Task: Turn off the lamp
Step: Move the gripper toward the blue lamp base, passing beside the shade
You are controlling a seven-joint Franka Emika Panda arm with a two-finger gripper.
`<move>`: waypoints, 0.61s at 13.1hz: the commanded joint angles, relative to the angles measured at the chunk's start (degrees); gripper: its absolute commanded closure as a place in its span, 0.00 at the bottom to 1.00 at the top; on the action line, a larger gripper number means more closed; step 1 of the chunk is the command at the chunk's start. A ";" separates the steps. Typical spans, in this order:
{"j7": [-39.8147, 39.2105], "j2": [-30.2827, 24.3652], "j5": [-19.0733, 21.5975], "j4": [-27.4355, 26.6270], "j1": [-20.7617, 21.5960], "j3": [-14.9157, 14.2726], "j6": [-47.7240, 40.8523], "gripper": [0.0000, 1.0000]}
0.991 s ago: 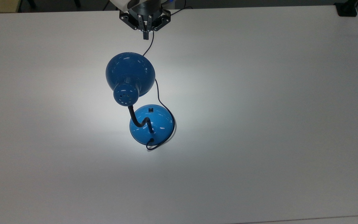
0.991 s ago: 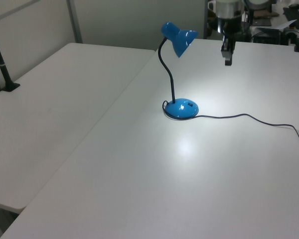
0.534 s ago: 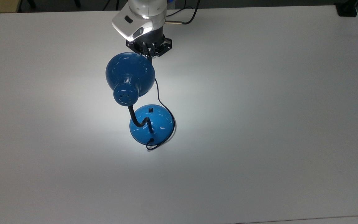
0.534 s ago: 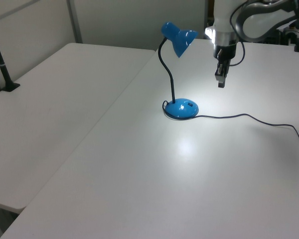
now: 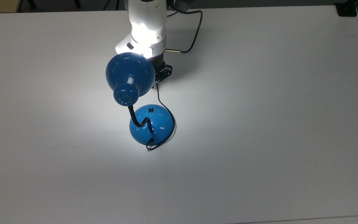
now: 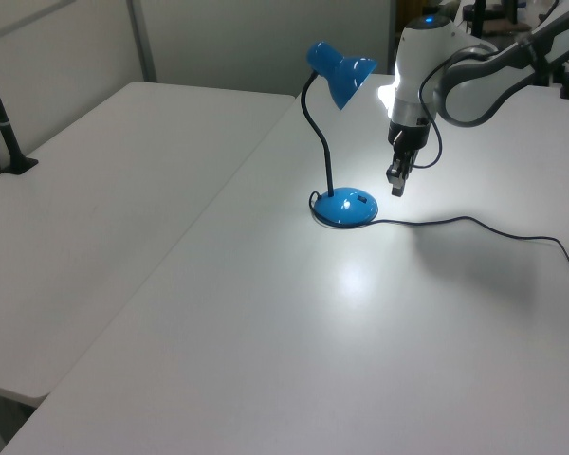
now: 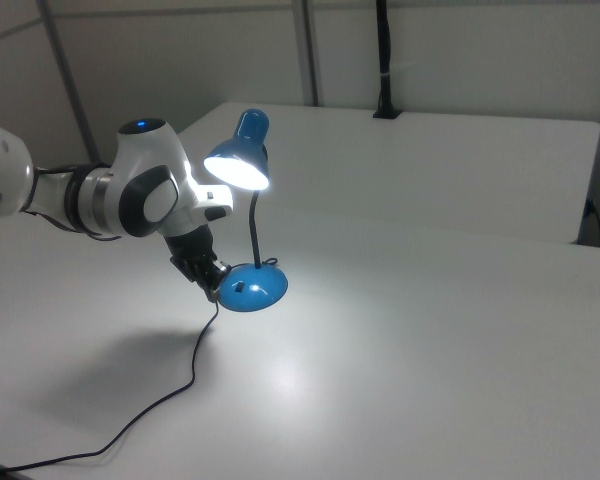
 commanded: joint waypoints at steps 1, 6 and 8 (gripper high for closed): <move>2.67 2.95 -0.43 -0.64 -0.31 -0.14 7.54 0.99; 2.59 4.18 -0.70 0.15 -0.40 -0.14 11.94 0.99; 2.59 4.62 -2.71 0.24 -0.49 -0.14 13.97 0.99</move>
